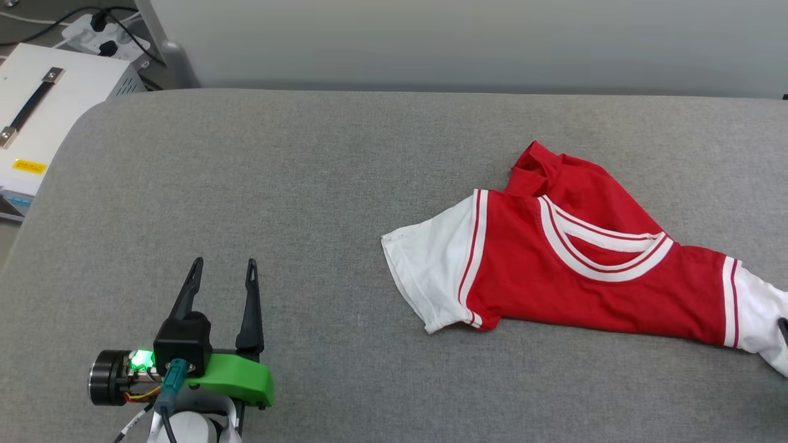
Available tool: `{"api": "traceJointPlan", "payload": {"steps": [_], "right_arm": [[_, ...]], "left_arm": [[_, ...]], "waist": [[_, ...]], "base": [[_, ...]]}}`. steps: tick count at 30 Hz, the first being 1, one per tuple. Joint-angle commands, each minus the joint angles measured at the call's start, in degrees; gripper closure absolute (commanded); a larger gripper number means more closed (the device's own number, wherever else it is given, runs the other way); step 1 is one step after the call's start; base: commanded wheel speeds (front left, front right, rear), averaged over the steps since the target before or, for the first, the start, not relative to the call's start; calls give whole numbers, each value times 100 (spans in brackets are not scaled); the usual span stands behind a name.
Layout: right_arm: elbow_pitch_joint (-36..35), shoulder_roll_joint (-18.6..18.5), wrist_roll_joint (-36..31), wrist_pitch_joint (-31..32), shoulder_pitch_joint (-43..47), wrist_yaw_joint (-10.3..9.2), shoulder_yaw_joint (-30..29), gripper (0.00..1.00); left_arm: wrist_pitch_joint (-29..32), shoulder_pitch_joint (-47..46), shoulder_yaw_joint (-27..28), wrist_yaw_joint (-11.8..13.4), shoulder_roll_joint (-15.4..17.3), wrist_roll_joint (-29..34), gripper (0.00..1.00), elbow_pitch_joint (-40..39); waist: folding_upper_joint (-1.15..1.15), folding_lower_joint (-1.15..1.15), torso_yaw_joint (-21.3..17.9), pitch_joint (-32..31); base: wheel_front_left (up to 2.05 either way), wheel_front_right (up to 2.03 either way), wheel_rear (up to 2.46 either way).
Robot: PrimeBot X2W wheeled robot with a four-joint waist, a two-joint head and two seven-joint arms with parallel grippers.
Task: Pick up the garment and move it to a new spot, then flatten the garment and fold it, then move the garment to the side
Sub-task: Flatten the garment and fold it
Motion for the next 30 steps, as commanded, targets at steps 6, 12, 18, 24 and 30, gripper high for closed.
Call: {"api": "traceJointPlan", "payload": {"steps": [6, 12, 18, 24, 30], "right_arm": [[-438, 153, -1275, -1020, -286, -9, -779, 0], [-1968, 970, -2544, -1121, 139, -9, -2085, 0], [-3854, 2147, -3571, -957, 1027, -9, -2842, 0], [-4753, 2741, -3882, -539, 1680, -9, -2806, 0], [-4933, 2959, -3916, -444, 1826, -9, -2687, 0]], "left_arm": [[-33, 152, 74, -23, 69, 18, 0, -14], [-33, -40, 95, -147, 213, 5, 0, -65], [-33, -592, -45, -576, 418, -134, 0, 34], [210, -1615, -491, -864, 827, -444, 0, 496], [1408, -2831, -1757, -897, 1447, -1411, 0, 725]], "waist": [[0, 0, -186, -186], [0, 0, -267, -108], [0, 0, -276, -18], [0, 0, -319, 101], [0, 0, -459, 275]], "base": [[0, 0, 0], [0, 0, 0], [0, 0, 0], [0, 0, 0], [0, 0, 0]]}}
